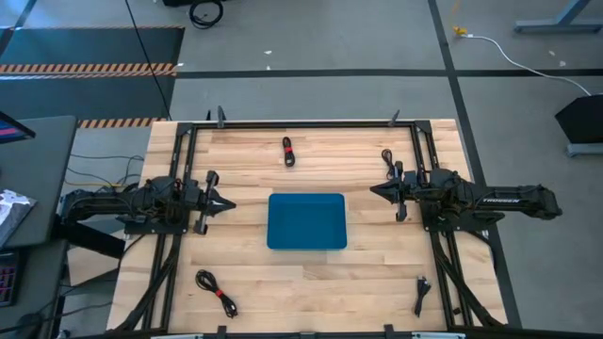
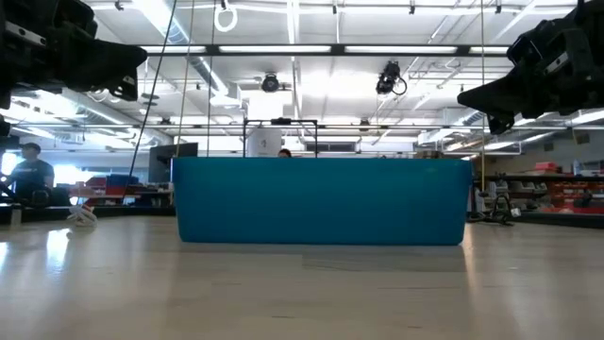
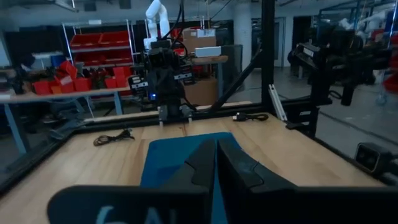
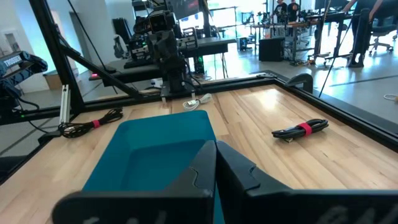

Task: Pick and place USB-C Cables
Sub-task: Put the white charger cable into the blue bin

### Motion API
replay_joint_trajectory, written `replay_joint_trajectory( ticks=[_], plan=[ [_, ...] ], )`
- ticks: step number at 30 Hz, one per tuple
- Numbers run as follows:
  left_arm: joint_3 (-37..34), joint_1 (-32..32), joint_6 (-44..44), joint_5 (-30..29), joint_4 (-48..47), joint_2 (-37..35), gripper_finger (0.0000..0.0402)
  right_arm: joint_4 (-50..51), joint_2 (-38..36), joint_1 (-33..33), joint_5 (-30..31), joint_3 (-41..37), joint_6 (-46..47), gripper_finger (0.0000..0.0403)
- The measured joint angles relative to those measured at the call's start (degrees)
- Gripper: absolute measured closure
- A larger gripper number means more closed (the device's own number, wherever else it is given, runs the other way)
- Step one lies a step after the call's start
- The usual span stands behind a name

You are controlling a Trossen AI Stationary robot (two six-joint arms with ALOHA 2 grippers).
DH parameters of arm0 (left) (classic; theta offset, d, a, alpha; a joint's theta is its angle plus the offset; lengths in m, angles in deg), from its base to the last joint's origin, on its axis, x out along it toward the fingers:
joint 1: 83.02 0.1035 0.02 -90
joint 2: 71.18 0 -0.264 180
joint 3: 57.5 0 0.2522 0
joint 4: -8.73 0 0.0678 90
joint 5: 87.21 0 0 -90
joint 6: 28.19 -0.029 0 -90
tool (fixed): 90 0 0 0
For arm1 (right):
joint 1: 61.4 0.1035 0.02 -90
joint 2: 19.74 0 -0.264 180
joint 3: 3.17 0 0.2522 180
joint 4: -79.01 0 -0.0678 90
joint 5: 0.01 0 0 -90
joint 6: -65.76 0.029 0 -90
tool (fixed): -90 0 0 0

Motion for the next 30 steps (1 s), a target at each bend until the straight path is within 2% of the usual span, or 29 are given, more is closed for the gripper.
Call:
replay_joint_trajectory(
  ticks=[19,26,30],
  plan=[
    [-0.01,0.0,0.44,0.0,0.01,0.01,0.0377,0.01,-0.02,0.01,0.01,-0.01,0.02,0.0388],
    [0.0,0.07,16.06,-0.01,0.05,0.01,0.0379,0.01,-0.02,0.01,0.01,0.0,0.0,0.0388],
    [0.02,0.07,20.95,-0.02,0.07,-0.01,0.0379,0.0,-0.02,-0.01,0.0,0.0,0.02,0.0388]
  ],
)
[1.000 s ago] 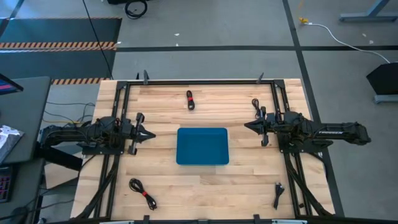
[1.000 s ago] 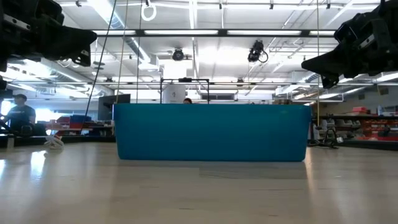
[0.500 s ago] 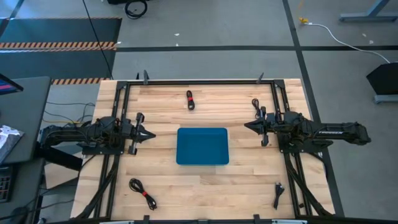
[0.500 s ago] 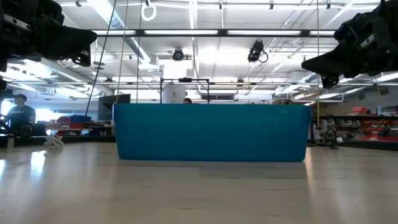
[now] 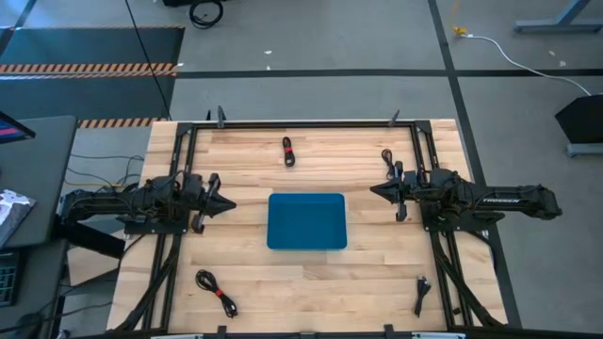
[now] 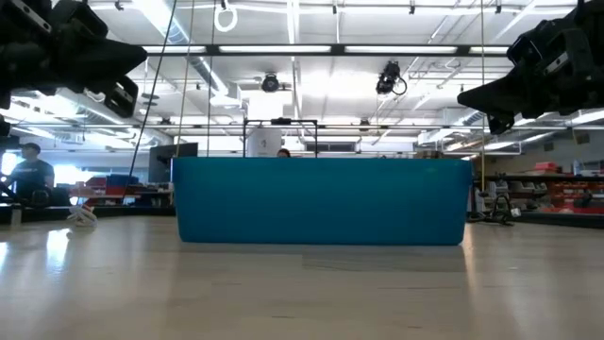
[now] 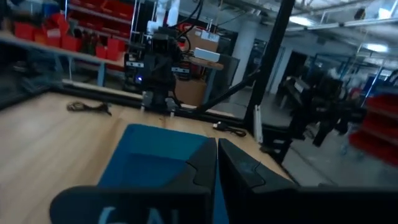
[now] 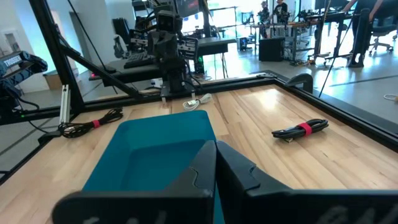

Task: Pick and place USB-C Cables
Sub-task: Put the white charger cable into the blue bin

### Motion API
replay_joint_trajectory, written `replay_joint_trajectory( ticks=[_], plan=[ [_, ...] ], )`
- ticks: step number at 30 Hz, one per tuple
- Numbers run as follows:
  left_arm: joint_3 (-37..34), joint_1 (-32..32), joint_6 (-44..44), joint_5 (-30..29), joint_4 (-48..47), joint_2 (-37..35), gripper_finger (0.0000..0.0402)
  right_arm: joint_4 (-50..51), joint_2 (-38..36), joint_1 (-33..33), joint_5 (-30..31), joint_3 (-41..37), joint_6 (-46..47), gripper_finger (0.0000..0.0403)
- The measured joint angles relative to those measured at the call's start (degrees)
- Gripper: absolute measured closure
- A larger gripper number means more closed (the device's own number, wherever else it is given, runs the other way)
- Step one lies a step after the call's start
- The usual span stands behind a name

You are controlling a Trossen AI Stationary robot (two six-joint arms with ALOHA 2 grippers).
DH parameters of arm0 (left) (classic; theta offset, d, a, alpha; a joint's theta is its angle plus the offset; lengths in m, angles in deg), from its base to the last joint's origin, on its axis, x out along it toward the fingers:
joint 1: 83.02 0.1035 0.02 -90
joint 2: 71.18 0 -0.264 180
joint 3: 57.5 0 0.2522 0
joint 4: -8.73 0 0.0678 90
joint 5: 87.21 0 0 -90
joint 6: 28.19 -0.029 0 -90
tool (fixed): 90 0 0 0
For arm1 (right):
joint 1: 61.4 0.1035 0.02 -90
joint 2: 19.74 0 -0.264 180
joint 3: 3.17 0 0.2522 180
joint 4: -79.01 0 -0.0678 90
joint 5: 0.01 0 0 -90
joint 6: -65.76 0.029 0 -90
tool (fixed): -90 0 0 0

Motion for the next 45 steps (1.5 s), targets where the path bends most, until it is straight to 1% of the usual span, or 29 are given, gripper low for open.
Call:
replay_joint_trajectory(
  ticks=[5,7,20,25,27,31,34,39,45],
  plan=[
    [0.0,0.0,6.82,0.0,0.0,0.02,0.0379,0.0,0.01,0.02,0.02,0.0,0.0,0.0388],
    [-0.01,0.0,7.89,0.0,0.0,0.0,0.0379,0.0,0.02,0.02,0.0,-0.02,-0.02,0.0388],
    [0.0,0.0,7.87,-0.4,0.01,0.02,0.0379,0.0,0.02,0.01,0.02,-0.01,-0.02,0.0388],
    [-0.02,0.0,7.85,-0.44,1.97,0.02,0.0379,0.0,0.01,0.01,0.0,-0.01,-0.02,0.0388],
    [-0.01,0.0,7.64,-1.02,3.54,0.01,0.0379,0.0,0.02,0.02,0.02,0.0,-0.02,0.0388],
    [-0.01,0.0,4.46,-3.88,4.97,0.0,0.0379,0.02,0.0,0.0,0.02,0.0,0.0,0.0388],
    [-0.02,0.0,4.39,-5.76,3.76,0.02,0.0379,0.0,0.02,0.0,0.0,0.0,-0.02,0.0388],
    [-0.01,0.0,5.32,-5.84,0.46,0.03,0.0379,-0.18,0.02,0.0,0.0,0.0,-0.02,0.0388],
    [-0.02,0.0,7.48,-6.43,-1.29,0.02,0.0379,-3.62,0.0,0.02,0.0,0.0,-0.02,0.0388]
  ],
)
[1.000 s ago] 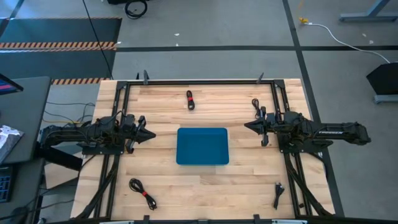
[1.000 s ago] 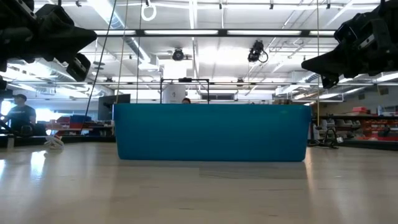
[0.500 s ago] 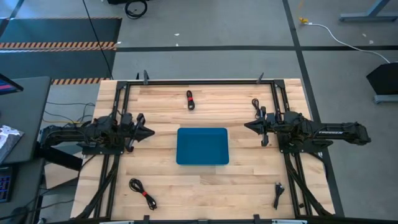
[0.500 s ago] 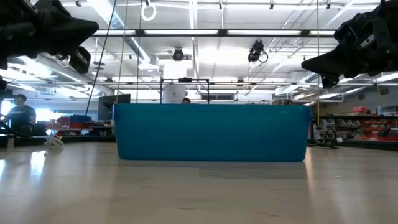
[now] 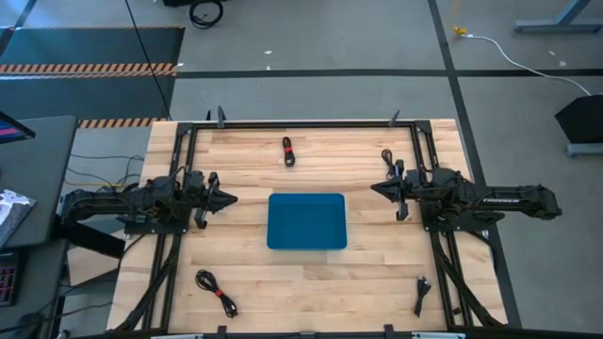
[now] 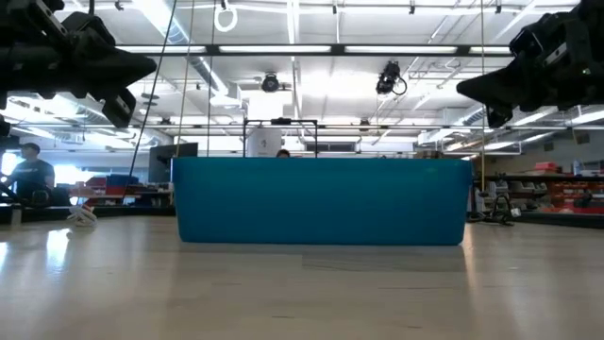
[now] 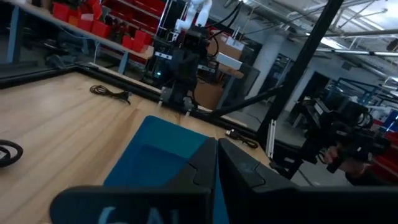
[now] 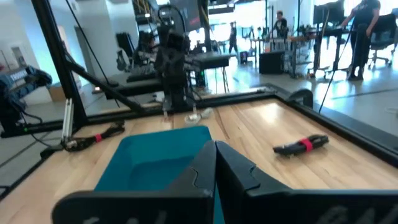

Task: Pick and place USB-C Cables
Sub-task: Put the white charger cable into the blue bin

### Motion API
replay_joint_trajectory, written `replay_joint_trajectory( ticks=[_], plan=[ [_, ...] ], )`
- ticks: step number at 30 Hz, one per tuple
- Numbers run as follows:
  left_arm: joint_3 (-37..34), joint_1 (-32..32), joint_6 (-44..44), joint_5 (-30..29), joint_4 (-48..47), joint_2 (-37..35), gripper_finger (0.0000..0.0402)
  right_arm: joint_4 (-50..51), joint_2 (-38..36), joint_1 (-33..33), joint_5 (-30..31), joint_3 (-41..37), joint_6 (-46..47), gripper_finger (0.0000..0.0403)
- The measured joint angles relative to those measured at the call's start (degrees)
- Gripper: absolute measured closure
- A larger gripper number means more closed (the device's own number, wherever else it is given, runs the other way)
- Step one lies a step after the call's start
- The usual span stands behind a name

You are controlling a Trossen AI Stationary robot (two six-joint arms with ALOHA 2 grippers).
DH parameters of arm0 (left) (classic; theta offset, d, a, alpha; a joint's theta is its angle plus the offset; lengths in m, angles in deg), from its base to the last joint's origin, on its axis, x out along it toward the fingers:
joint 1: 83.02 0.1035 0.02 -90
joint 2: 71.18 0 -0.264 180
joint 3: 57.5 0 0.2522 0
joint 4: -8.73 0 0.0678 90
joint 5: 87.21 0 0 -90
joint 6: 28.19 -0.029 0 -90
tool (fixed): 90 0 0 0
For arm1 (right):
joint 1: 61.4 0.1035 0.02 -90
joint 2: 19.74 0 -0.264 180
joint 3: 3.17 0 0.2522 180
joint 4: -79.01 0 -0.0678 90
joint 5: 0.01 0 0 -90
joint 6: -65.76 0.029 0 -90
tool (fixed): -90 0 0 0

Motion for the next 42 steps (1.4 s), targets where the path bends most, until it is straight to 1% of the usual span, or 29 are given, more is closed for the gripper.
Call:
replay_joint_trajectory(
  ticks=[3,6,9,12,17,21,25,28,33,35,38,40,42],
  plan=[
    [0.06,0.05,0.64,-1.15,-0.05,0.0,0.0379,-2.32,0.0,-0.02,0.0,0.0,0.02,0.0388],
    [1.38,0.05,0.82,-3.45,-2.93,0.04,0.0378,-3.57,0.0,-0.02,0.02,-0.02,0.02,0.0388],
    [5.0,0.06,0.46,-6.39,-7.89,0.0,0.0371,-4.54,0.0,-0.02,0.01,-0.01,0.02,0.0388],
    [9.24,0.04,0.55,-9.93,-15.05,0.97,0.0357,-5.05,0.0,-0.02,0.02,0.0,0.02,0.0388],
    [16.77,0.04,2.0,-13.93,-22.78,5.24,0.0323,-5.5,0.0,-0.01,0.06,0.0,0.02,0.0388],
    [23.48,0.04,5.78,-17.44,-31.64,10.73,0.0291,-5.78,0.0,-0.02,0.21,0.0,0.02,0.0388],
    [30.83,0.04,13.12,-21.4,-43.69,16.8,0.0259,-5.76,0.0,-0.02,1.29,-0.02,0.04,0.0388],
    [36.67,0.04,15.27,-20.41,-51.2,21.38,0.024,-5.76,0.0,-0.02,1.59,-0.01,0.02,0.0388],
    [45.61,0.02,15.41,-19.87,-63.62,30.49,0.0223,-5.74,0.0,-0.02,1.57,0.0,0.02,0.0388],
    [48.85,0.02,13.59,-19.83,-69.95,34.77,0.022,-5.42,0.0,-0.02,1.57,0.0,0.02,0.0388],
    [52.51,-0.07,8.62,-19.22,-77.81,41.5,0.022,-4.93,0.0,-0.02,1.57,-0.01,0.03,0.0388],
    [53.55,-0.07,4.0,-18.31,-80.85,45.84,0.022,-4.9,0.0,-0.02,1.56,0.0,0.04,0.0388],
    [53.81,-0.07,-0.52,-16.14,-81.78,49.86,0.0219,-4.88,0.0,-0.02,1.55,0.0,0.04,0.0388]
  ],
)
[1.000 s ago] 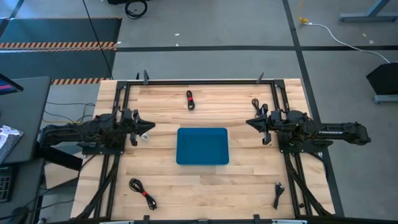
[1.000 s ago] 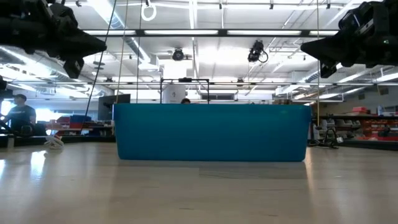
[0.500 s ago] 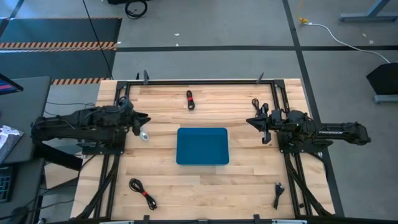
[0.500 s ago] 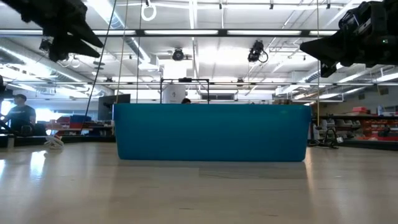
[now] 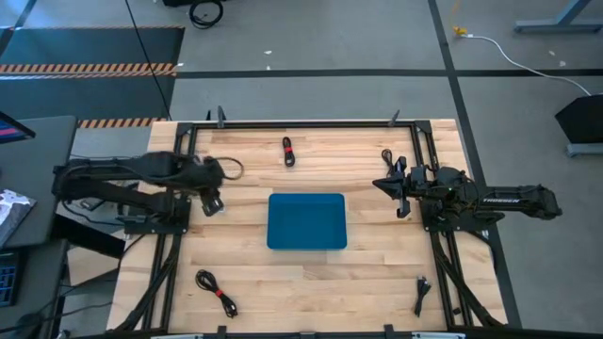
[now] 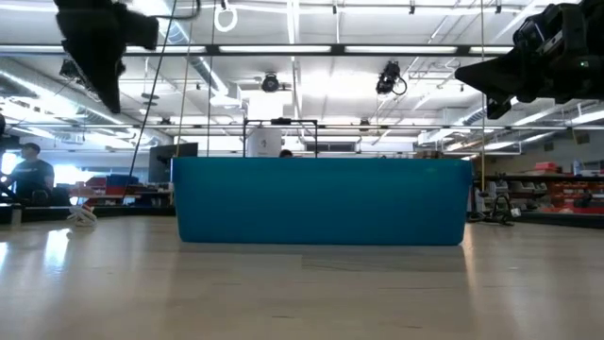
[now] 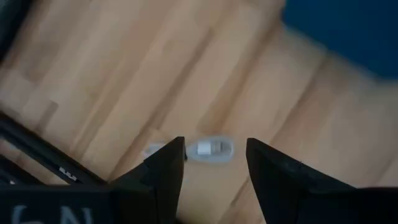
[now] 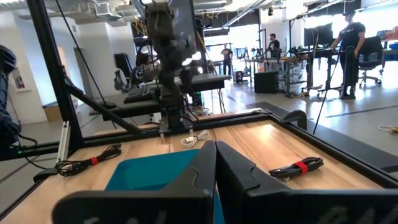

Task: Pick and place USB-C Cables
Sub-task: Put the white charger cable into the blue bin

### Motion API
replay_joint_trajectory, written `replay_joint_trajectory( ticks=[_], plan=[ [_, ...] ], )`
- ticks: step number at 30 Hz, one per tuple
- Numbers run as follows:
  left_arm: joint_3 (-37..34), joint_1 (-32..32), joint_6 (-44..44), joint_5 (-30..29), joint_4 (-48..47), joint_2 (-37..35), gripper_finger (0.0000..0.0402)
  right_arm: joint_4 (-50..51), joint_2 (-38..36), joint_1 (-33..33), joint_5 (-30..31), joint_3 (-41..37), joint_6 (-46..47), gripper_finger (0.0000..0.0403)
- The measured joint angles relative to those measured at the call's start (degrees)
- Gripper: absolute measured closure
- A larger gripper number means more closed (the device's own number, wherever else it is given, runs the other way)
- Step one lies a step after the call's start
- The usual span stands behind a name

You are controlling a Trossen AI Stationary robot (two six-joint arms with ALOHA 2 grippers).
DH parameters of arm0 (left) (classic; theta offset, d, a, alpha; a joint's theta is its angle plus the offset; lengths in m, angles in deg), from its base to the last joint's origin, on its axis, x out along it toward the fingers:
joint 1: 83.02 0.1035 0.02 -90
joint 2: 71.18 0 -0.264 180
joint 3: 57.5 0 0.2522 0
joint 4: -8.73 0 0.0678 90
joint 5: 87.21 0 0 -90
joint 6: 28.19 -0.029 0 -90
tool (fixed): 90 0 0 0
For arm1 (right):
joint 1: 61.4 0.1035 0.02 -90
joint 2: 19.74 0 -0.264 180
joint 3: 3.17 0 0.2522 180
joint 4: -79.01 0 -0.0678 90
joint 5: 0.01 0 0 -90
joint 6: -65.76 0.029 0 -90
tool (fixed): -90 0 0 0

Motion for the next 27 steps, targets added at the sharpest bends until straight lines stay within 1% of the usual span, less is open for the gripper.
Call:
replay_joint_trajectory(
  ticks=[5,8,12,17,23,27],
  plan=[
    [-0.21,-0.11,-7.94,3.72,-1.7,11.55,0.0212,0.0,0.0,0.0,0.0,0.0,0.0,0.0388],
    [-0.24,-1.06,-13.4,3.29,-3.79,18.14,0.0205,0.0,0.0,0.0,0.0,-0.02,0.21,0.0388],
    [-0.24,-3.12,-20.71,0.97,-3.97,25.06,0.0195,0.1,0.0,0.0,-0.67,-0.01,1.53,0.0388],
    [-0.24,-5.96,-29.18,-2.41,-4.82,30.63,0.0186,0.11,0.0,0.0,-2.26,0.0,3.84,0.0388],
    [-0.24,-8.03,-37.53,-3.27,-4.45,34.57,0.0179,0.14,0.0,0.0,-4.43,-0.02,4.55,0.0388],
    [-0.24,-7.98,-41.81,-3.41,-2.91,36.58,0.0177,0.15,0.0,0.0,-4.73,-0.01,4.55,0.0388]
  ],
)
